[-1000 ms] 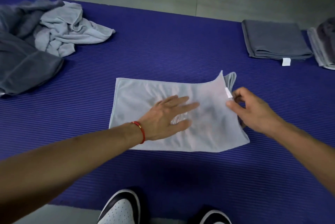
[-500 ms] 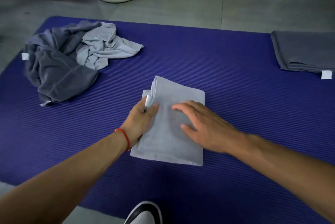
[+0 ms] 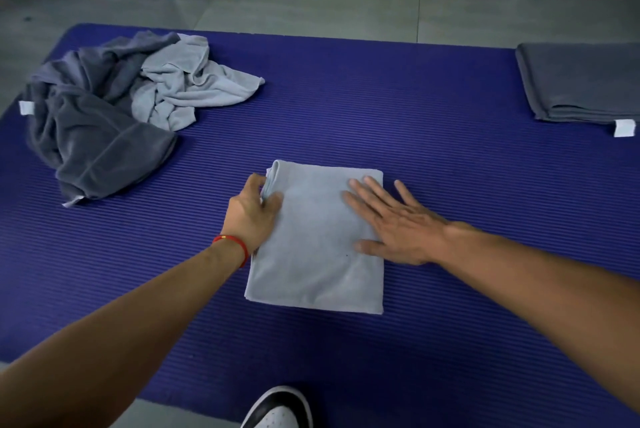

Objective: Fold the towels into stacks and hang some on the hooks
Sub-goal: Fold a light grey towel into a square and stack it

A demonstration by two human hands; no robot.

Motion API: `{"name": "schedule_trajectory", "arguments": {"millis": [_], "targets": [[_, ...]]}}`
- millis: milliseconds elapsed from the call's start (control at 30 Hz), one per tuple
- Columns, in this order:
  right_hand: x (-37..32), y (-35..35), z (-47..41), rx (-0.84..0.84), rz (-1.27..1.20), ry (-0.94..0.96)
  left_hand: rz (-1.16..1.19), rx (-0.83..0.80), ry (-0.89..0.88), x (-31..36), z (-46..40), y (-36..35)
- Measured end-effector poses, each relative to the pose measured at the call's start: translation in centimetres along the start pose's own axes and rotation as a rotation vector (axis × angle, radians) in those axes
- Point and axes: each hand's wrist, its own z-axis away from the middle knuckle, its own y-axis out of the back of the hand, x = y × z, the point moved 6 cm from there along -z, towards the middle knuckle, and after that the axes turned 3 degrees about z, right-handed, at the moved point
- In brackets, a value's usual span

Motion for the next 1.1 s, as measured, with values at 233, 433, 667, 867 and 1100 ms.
{"name": "schedule_trajectory", "arguments": {"millis": [233, 433, 667, 867, 1100], "targets": [[-1.0, 0.1, 2.5, 0.327, -0.032, -0.387, -0.499, 0.222, -0.259, 2.8, -0.3, -0.1], [-2.4, -2.0, 4.6, 0.219, -0.208, -0.565, -0.847, -0.292, -0.566, 6.9, -4.2, -3.4], [-4.5, -1.6, 5.5, 0.327, -0.560, -0.498, -0.886, -0.566, -0.435, 8.4, -6.4, -4.1], [0.9, 0.4, 8.1, 0.423, -1.065, -0.656, -0.426, -0.751, -0.060, 8.2, -5.3, -1.7], [12.2, 0.1, 10.6, 0.606, -1.199, -0.908, 0.163, -0.703, 0.164, 5.4, -0.2, -7.4]]}}
